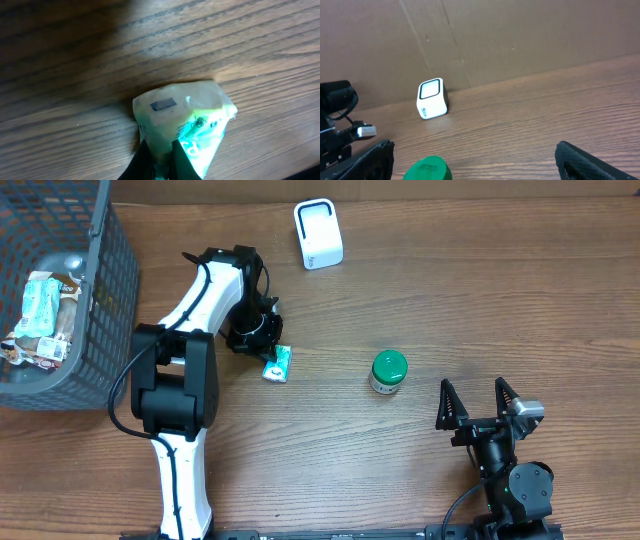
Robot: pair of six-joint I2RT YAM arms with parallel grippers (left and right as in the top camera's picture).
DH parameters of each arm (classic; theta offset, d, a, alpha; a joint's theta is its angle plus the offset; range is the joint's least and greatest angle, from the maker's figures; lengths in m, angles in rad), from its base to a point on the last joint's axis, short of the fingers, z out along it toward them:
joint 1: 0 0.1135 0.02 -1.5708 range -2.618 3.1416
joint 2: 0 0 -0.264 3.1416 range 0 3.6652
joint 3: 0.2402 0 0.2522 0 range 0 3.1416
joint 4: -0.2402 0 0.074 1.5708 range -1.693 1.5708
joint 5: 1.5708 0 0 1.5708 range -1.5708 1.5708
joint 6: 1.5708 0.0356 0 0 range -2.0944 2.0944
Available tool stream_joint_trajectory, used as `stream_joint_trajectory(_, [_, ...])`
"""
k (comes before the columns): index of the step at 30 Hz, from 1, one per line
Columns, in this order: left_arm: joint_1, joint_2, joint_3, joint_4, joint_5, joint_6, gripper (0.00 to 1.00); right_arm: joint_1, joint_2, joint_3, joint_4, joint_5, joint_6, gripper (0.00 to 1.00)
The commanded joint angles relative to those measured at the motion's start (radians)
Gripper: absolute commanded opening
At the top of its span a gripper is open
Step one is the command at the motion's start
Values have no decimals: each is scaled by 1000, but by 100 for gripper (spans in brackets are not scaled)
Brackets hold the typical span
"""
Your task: Scan the item barcode
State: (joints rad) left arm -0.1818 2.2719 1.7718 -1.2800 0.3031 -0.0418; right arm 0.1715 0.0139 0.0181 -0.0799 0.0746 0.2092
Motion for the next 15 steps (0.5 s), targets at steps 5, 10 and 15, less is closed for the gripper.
stream_joint_trajectory(5, [-106, -225, 38, 28, -430, -157, 4, -3, -10, -10, 3, -6, -5, 100])
stream_joint_trajectory(10, [-285, -244, 34, -8, -896, -311, 4, -3, -10, -10, 3, -6, -5, 100])
stream_joint_trajectory(15, [-465, -186, -4, -6, -1110, -368, 4, -3, -10, -10, 3, -6, -5, 100])
